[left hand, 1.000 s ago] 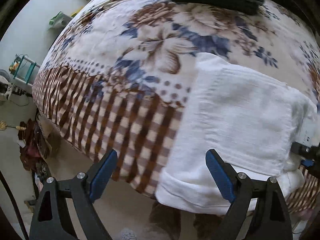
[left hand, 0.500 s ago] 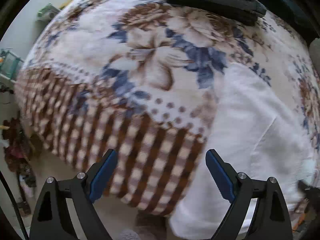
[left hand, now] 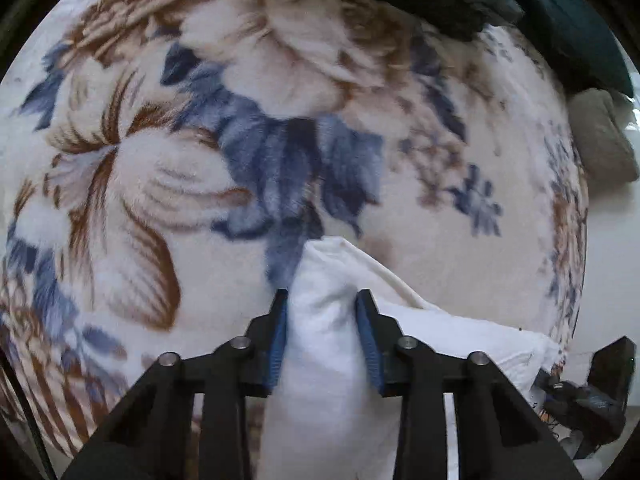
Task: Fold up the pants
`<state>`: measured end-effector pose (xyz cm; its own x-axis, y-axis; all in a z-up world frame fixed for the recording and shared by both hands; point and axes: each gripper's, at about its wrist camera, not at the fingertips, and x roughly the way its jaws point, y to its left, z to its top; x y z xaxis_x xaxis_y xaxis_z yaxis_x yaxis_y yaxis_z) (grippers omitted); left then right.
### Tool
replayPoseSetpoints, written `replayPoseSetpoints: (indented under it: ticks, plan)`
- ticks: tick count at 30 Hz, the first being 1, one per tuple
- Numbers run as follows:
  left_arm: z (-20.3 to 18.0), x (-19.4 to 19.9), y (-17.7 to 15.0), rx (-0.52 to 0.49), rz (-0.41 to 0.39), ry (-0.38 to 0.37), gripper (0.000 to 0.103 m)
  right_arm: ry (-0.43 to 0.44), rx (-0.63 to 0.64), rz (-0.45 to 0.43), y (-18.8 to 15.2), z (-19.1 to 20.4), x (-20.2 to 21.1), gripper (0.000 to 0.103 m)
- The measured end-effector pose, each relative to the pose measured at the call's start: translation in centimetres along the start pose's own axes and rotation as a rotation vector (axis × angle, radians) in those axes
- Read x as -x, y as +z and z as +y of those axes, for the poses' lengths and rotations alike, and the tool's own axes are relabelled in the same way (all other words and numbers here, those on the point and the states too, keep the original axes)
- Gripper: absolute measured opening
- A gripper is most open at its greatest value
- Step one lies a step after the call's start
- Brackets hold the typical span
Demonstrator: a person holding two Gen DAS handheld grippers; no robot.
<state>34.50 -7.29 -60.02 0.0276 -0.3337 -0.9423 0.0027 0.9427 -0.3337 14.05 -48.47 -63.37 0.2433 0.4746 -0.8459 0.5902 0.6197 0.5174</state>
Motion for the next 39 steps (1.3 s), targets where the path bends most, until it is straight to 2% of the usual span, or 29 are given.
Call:
replayPoseSetpoints:
  ticks: [2,4,5,7,9,10,11,13,16,17,18,20,21,24,26,31,34,35,36,37,39]
  plan:
    - [2.2,-0.6,0.7,0.105,0.028,-0.097,0.026,-0.083,0.026,-0.028,0.8,1.3,-0.5,0.007]
    - [3.7,-0.8,0.7,0.19,0.049,-0.172,0.028,-0.121,0.025,0.006,1.2,2.3,-2.2,0.008]
    - [3.9,-0.5,0.6,0.208,0.054,-0.194,0.03,-0.135,0.035,0.013,1.1,3.0,-2.6,0.014]
    - [3.9,0.4,0.1,0.212,0.061,-0.204,0.036,-0.115,0.027,0.033,0.7,3.7,-2.5,0.029]
    - [3.8,2.3,-1.1,0.192,0.045,-0.183,0.051,-0.09,-0.021,0.026,-0.9,3.2,-0.5,0.072]
    - [3.8,3.2,-1.7,0.176,0.033,-0.166,0.056,-0.08,-0.037,0.018,-1.7,2.7,0.0,0.076]
    - [3.7,3.9,-2.3,0.155,0.022,-0.154,0.061,-0.078,-0.059,0.014,-3.0,2.0,0.7,0.077]
    - [3.6,4.6,-4.1,0.121,0.019,-0.132,0.061,-0.087,-0.114,0.057,-5.4,-0.6,1.3,0.077]
    - [3.3,3.3,-5.7,0.084,0.047,-0.11,0.062,-0.048,-0.179,0.157,-8.3,-2.2,-2.0,0.074]
    - [3.5,3.0,-6.0,0.092,0.048,-0.117,0.062,-0.024,-0.2,0.18,-9.1,-2.8,-3.0,0.045]
    - [3.8,2.8,-6.2,0.109,0.047,-0.128,0.062,0.034,-0.229,0.163,-10.0,-3.3,-3.5,0.035]
    - [3.9,2.7,-6.0,0.118,0.045,-0.136,0.063,-0.024,-0.202,0.123,-10.7,-2.6,-3.0,0.025]
    - [3.9,2.8,-5.9,0.113,0.046,-0.129,0.064,-0.038,-0.195,0.097,-11.0,-2.1,-2.1,0.017]
    - [3.0,2.8,-5.6,0.073,0.045,-0.131,0.068,-0.098,-0.169,-0.011,-12.2,-1.1,1.7,0.016]
    - [1.9,2.8,-5.5,0.039,0.048,-0.145,0.068,-0.127,-0.177,-0.036,-12.9,-1.1,3.3,0.016]
    - [0.1,2.6,-4.5,0.025,0.028,-0.157,0.068,-0.183,-0.227,0.006,-12.6,-4.4,2.8,0.016]
    - [0.1,2.4,-3.0,0.064,-0.009,-0.178,0.068,-0.236,-0.207,0.029,-12.4,-5.2,0.5,0.016]
    - [-0.1,2.1,-2.6,0.06,-0.018,-0.19,0.065,-0.253,-0.193,0.035,-12.3,-5.2,-0.2,0.017]
    - [-0.3,1.8,-2.1,0.041,-0.04,-0.185,0.044,-0.272,-0.166,0.056,-12.0,-5.0,-1.2,0.025]
    - [-0.5,1.1,-1.5,0.023,-0.043,-0.183,0.031,-0.275,-0.155,0.085,-11.7,-5.1,-1.9,0.03]
    - [0.0,0.0,-0.9,0.046,-0.027,-0.169,0.027,-0.243,-0.195,0.118,-11.3,-5.5,-2.1,0.061]
